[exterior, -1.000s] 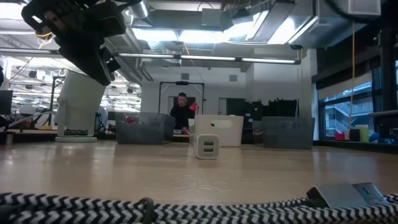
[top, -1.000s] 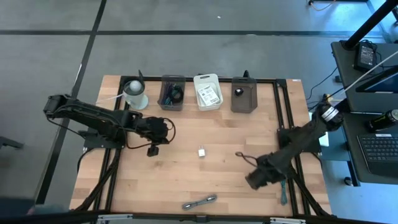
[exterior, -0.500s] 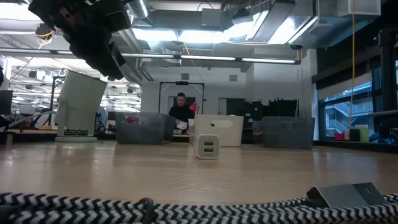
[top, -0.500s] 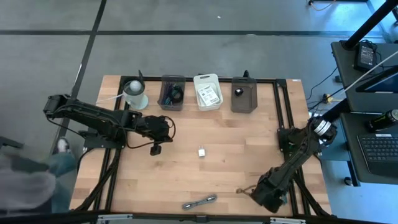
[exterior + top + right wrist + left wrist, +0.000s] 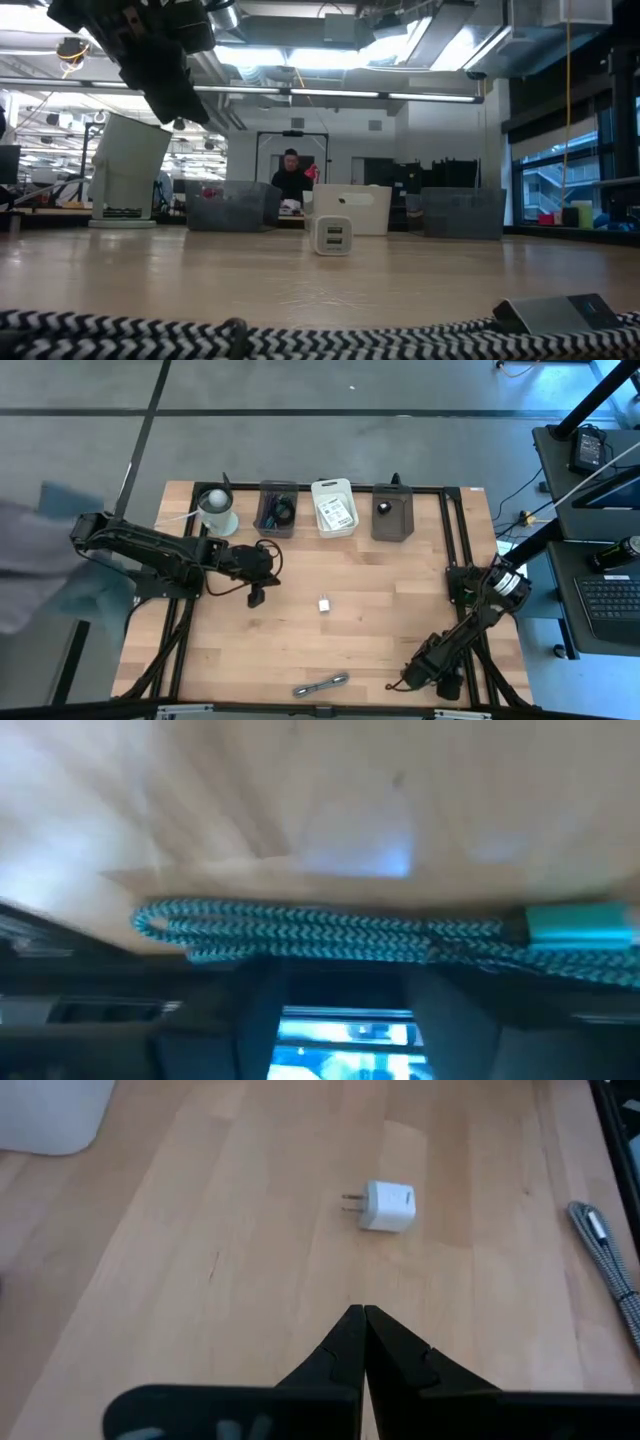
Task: Pick and place items into bin
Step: Put the blue charger cable into the left black bin
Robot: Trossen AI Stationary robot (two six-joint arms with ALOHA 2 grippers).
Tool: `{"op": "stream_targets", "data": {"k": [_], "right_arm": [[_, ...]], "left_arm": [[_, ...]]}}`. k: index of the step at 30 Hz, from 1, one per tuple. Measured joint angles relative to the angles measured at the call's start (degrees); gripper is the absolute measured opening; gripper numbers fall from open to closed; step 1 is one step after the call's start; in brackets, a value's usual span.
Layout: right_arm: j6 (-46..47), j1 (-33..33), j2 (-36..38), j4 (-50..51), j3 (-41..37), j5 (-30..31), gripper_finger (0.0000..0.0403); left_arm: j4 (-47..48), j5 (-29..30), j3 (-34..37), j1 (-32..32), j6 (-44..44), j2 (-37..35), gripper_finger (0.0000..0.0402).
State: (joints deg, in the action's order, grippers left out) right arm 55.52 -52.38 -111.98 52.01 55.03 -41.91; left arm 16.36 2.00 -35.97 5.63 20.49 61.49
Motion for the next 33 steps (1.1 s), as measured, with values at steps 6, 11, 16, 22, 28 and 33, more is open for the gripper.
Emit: {"op": "stream_targets", "data": {"k": [6,11,16,22,28,33], "right_arm": [[2.85,-0.13,1.79,-0.58,0.99,7.59,0.0174],[6.15,-0.17,6.39,-1.73,1.15,17.16,0.0163],[15.0,0.26,13.58,-2.11,1.15,31.79,0.0161],[28.57,1.77,21.69,1.29,1.15,40.27,0.016],[34.02,3.76,27.24,2.99,1.15,43.35,0.0161],[17.51,5.1,27.93,2.87,1.15,43.72,0.0161]], "left_arm": [[-1.45,0.15,0.0,0.0,0.7,0.0,0.0002],[-1.64,0.16,0.0,-0.02,0.27,0.0,0.0002],[-1.6,0.02,0.0,-0.02,-0.11,0.0,0.0002],[-1.55,-0.07,0.0,0.0,-2.55,0.0,0.0002],[-1.33,-0.7,0.0,0.0,-5.4,0.0,0.0002],[-1.16,-0.73,0.0,0.0,-6.26,0.0,0.0002]]}}
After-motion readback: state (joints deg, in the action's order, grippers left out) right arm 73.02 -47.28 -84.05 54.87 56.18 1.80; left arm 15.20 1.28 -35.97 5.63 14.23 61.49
